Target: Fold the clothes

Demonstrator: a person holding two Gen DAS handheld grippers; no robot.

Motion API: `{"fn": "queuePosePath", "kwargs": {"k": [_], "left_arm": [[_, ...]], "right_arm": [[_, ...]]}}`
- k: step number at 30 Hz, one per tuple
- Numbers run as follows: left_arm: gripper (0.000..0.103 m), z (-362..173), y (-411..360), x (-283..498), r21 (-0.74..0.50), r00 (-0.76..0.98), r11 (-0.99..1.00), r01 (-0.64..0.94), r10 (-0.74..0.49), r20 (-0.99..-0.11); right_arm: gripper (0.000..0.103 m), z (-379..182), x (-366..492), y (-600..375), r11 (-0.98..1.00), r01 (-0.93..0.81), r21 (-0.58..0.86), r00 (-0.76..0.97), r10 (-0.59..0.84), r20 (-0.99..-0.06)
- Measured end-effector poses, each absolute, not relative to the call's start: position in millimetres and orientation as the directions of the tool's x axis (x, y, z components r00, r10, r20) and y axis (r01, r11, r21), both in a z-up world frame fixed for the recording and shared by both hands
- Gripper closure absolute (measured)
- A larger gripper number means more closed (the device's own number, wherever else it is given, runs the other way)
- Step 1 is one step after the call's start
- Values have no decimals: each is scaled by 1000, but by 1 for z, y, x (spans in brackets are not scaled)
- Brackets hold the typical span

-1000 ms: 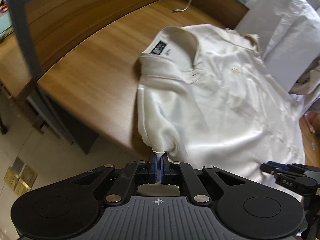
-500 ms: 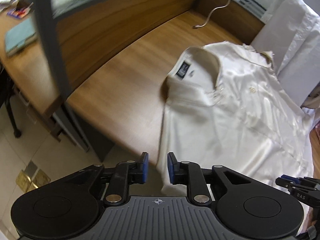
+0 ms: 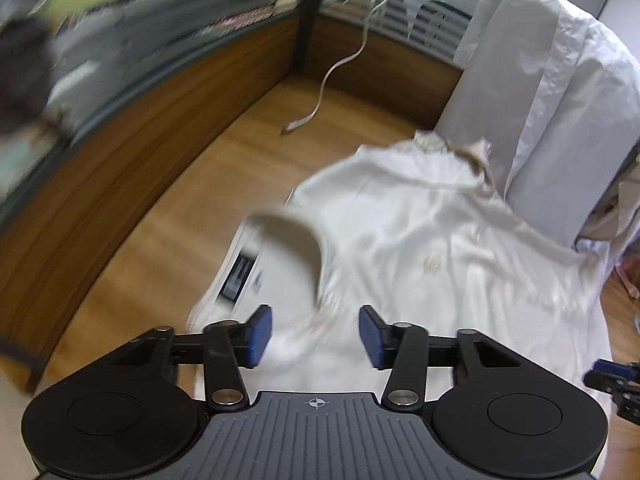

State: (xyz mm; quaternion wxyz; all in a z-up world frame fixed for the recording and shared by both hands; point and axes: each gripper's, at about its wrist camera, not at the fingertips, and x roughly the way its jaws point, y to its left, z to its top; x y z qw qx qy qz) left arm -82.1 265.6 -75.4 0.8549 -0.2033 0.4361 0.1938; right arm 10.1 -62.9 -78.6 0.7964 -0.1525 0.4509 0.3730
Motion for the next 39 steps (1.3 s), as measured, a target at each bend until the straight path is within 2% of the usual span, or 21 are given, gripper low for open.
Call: {"fn": "queuePosePath", "kwargs": {"k": [1,4,10,22,30,35,36,37,38,39], "left_arm": [[37,-72,264,-69,-158,542,848,-505,170,-823],[36,-67,267,-29,-130,541,866,-483,178,-822],[33,-73,280,54,-156,549,881,-447,133,-825],[32,-129,299,201,-149,504,931,-333,42,-862],[31,-168,297,238,-207,462,924,-322,-38,-886],[32,-175,284,241,-153,462,948,-278,-8,-887],[38,-176,282,240,-142,465,950,-277,3,-885],[54,-175,279,239,-133,471,953,-271,11,-882],[62,-175,277,238,-132,477,956,-261,8,-879],[78,-175,274,236,-135,481,959,-249,2,-877]], "right_arm": [[74,-77,18,-65,677,-730,93,320,458,-829],[74,-75,39,-68,683,-724,96,328,464,-823],[72,-82,70,-66,706,-702,88,340,441,-830],[69,-115,113,-58,802,-581,141,300,372,-878],[69,-124,132,-49,815,-563,134,286,344,-894],[66,-128,142,-46,813,-560,157,270,359,-894],[66,-128,142,-46,814,-559,160,269,360,-894],[66,-128,142,-46,814,-559,159,271,360,-893],[66,-128,142,-46,814,-558,159,272,361,-892],[66,-128,142,-45,815,-558,158,275,361,-891]]}}
